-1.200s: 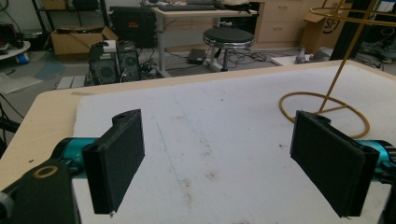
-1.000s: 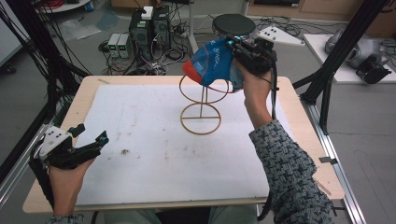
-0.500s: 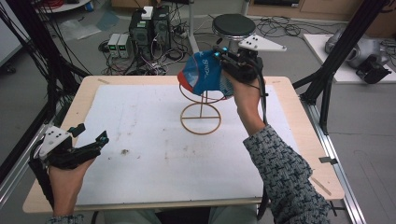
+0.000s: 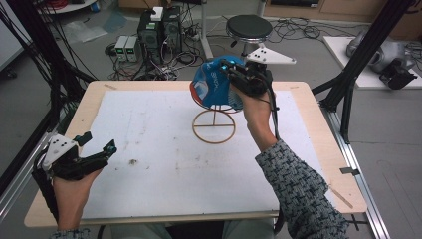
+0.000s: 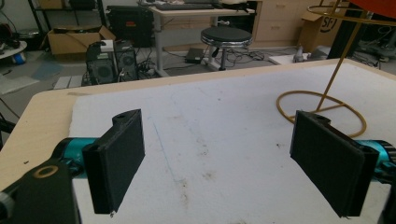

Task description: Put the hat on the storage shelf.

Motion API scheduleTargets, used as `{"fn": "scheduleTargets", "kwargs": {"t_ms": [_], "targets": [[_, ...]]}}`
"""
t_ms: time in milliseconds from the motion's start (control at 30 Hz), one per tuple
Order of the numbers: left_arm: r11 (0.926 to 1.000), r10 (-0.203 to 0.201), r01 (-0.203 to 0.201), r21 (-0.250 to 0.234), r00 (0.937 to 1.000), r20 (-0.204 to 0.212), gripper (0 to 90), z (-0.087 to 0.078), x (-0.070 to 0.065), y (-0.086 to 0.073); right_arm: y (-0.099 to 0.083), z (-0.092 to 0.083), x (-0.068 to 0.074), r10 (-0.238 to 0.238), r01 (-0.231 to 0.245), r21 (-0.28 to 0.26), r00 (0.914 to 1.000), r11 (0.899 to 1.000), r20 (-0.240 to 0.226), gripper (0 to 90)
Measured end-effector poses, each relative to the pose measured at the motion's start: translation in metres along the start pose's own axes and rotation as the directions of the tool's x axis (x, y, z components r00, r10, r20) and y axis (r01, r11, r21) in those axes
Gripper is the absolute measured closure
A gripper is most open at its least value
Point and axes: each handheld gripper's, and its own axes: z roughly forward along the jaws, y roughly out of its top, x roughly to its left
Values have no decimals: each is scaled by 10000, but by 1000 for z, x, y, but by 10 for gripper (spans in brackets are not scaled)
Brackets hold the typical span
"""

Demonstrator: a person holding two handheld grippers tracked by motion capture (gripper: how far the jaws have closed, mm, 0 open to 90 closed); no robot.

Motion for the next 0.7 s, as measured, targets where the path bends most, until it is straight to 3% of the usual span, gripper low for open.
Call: {"fn": "scheduleTargets", "kwargs": {"t_ms": [500,700], "targets": [[10000,25,-25,-9,10000,39,181,0,-1,1,-4,13,11,38,-31,222,9994,9997,-334,891],[10000,28,-28,-27,10000,52,181,0,-1,1,-11,20,13,-117,125,513,9998,9986,-161,888]]}}
